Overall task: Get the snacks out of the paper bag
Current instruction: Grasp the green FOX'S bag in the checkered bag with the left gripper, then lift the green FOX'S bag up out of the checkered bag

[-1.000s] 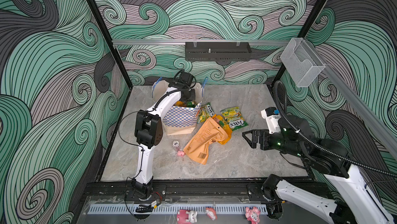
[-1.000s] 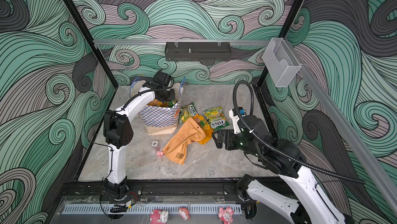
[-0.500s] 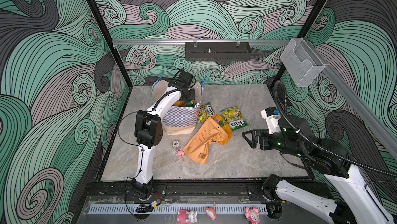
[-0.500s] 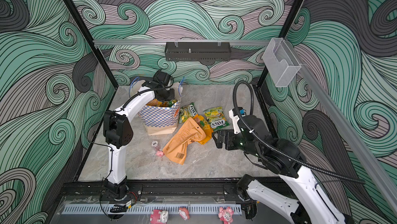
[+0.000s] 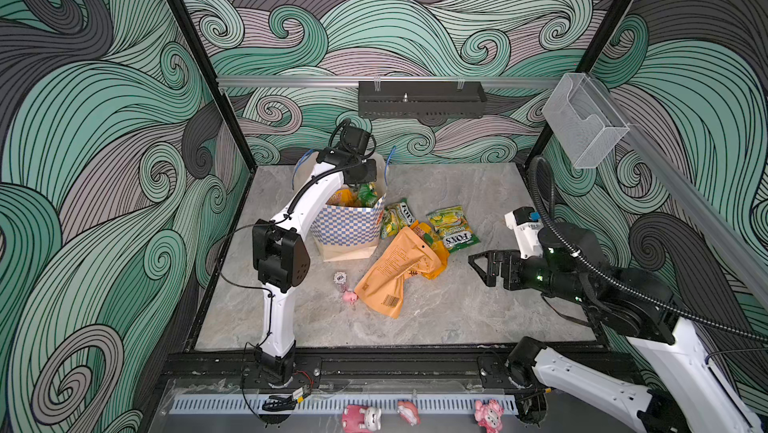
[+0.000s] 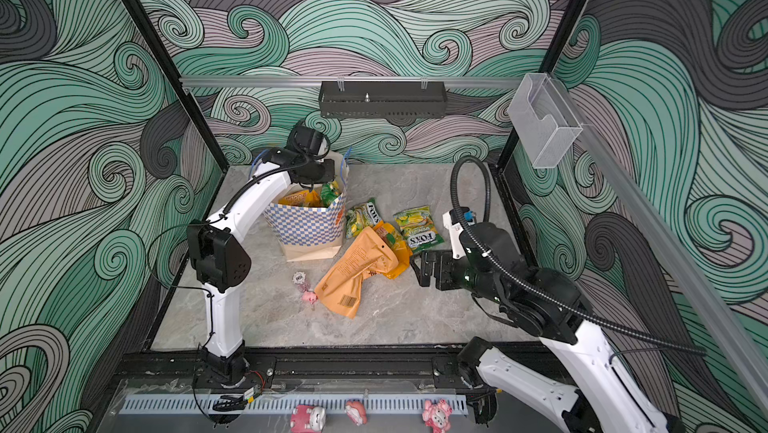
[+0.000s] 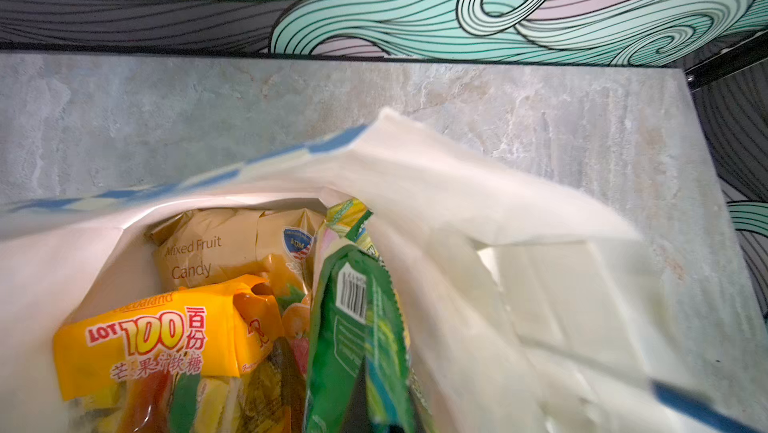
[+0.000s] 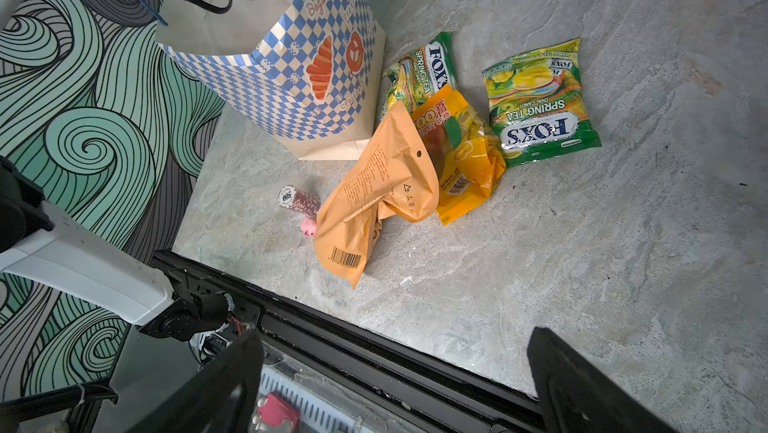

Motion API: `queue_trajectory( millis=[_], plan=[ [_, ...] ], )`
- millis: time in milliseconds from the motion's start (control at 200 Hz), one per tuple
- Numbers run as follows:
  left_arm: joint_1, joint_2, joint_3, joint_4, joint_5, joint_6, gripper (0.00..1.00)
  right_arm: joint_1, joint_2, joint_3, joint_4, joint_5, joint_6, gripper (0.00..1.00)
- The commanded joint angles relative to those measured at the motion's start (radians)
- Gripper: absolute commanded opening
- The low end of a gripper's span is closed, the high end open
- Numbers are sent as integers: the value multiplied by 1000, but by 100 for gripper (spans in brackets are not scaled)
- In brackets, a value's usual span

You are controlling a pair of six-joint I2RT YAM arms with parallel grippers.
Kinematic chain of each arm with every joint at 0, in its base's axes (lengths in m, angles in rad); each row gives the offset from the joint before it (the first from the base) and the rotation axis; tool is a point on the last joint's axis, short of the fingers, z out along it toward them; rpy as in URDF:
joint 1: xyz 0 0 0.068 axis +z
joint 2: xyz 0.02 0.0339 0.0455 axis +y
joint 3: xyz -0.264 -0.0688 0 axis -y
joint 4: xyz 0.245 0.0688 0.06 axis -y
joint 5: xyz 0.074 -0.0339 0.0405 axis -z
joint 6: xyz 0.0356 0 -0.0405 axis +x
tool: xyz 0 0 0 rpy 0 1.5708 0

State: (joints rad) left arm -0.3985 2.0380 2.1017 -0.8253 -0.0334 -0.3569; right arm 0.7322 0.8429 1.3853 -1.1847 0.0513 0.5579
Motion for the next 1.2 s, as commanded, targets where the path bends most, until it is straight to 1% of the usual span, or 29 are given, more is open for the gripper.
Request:
queue_trajectory(
  millis=[0, 320, 595, 846, 1006, 1196],
  plan=[
    [10, -67, 62, 21, -4, 21, 0, 6, 5, 17, 17, 5, 4, 99],
    [10, -111, 107, 15, -10, 27, 0, 6, 6, 24, 19, 3, 5, 99],
    [10, -158, 202, 18, -11, 33, 0, 6, 12, 23, 24, -3, 7, 99],
    [9, -200, 278, 27, -19, 37, 0, 6, 25, 65, 32, 4, 9, 99],
    [7, -229, 313, 60, 16, 23, 0, 6, 31, 106, 61, 17, 16, 99],
    [-9, -252, 369, 111, 65, -19, 0, 6, 26, 142, 114, 61, 22, 99]
  ],
)
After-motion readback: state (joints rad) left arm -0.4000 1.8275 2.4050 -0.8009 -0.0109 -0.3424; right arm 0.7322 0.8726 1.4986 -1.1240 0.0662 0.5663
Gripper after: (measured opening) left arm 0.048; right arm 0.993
